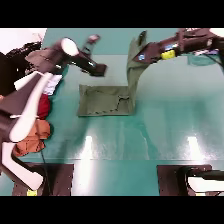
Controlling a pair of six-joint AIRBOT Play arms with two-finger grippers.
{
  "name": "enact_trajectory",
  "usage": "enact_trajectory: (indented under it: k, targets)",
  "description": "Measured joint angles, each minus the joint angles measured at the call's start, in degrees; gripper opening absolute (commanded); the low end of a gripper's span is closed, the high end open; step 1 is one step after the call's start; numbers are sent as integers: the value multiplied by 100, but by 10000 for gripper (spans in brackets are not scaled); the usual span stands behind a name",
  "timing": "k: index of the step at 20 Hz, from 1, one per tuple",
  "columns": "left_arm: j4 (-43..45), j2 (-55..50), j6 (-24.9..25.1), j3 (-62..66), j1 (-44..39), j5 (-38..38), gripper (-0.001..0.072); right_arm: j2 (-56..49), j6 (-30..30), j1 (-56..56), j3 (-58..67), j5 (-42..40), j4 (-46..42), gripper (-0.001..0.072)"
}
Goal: Fold the shirts.
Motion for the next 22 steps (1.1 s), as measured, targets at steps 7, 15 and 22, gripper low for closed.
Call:
enact_trajectory:
  k: [7,15,22]
  targets:
    - [216,1198,140,4,1388,-557,24,-1331,-1113,1617,7,-1150,927,483]
    - [247,1504,280,4,1696,-988,24,-1357,-831,1163,-317,-581,17,370]
    - [240,1523,385,4,1720,-1034,24,-492,170,-623,-2441,-468,-662,607]
